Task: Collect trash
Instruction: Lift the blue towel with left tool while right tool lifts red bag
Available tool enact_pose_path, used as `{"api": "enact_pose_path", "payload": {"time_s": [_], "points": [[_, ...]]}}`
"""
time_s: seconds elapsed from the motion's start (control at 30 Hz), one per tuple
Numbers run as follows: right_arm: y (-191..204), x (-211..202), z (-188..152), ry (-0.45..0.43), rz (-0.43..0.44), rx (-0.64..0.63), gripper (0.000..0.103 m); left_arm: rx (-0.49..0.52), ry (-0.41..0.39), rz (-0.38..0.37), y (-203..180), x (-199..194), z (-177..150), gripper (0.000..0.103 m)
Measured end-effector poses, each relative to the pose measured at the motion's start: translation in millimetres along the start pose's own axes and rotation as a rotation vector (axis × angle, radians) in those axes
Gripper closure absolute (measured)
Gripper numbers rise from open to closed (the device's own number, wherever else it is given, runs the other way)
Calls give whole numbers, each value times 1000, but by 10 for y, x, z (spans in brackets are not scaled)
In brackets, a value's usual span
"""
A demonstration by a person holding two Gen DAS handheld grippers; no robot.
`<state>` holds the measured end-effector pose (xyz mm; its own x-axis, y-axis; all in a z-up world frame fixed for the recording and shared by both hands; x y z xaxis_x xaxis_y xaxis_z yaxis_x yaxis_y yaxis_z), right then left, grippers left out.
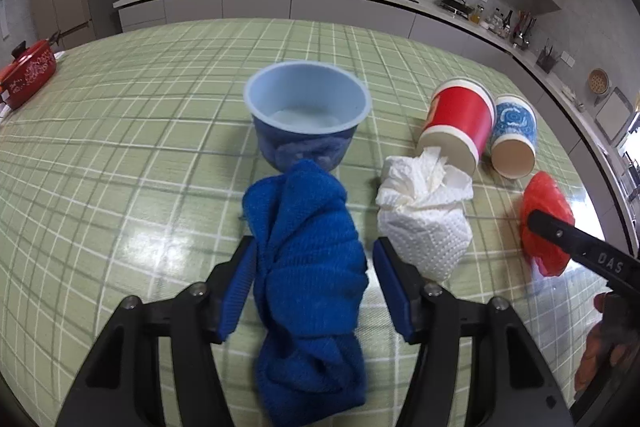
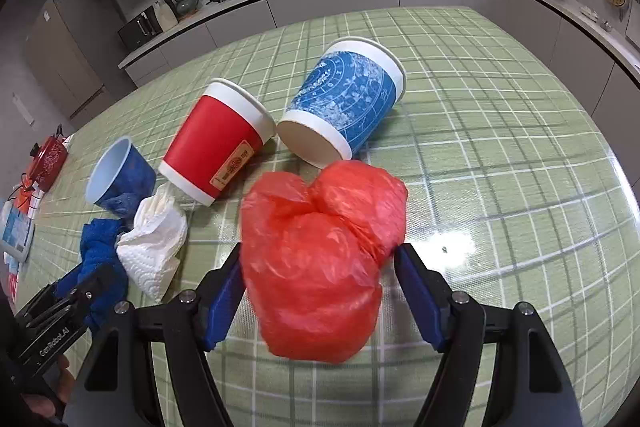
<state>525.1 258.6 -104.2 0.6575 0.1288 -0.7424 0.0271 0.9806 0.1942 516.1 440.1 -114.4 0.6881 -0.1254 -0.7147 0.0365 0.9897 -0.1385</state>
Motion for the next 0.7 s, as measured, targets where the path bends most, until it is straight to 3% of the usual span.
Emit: {"api": "enact_pose_path", "payload": {"time_s": [0.03,0.13,0.23,0.7], "points": [[-4,30,-3,7,7,8,28,-5,5,-5,8,15,1,54],[-4,50,-30,10,14,10,48,-14,2,-12,43,13,2,59],[0,27,-27,3,28,11,53,-22,-7,-11,47,-20,4,64],[-169,-460,0,-62,80,-14,55,-4,-95,17,-285,-435,24,65]]}}
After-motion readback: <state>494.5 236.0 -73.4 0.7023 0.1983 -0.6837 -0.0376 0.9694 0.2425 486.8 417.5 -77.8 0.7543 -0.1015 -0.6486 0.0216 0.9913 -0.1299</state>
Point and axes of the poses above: each gripper's, at about its wrist camera, not at the fingertips, and x roughly the way its jaws point, y to its left, z to its top, the point moved 3 cm from there along x, roughly the way its jaws point, and after that the axes turned 7 degrees about -y, right-handed, at the moved point
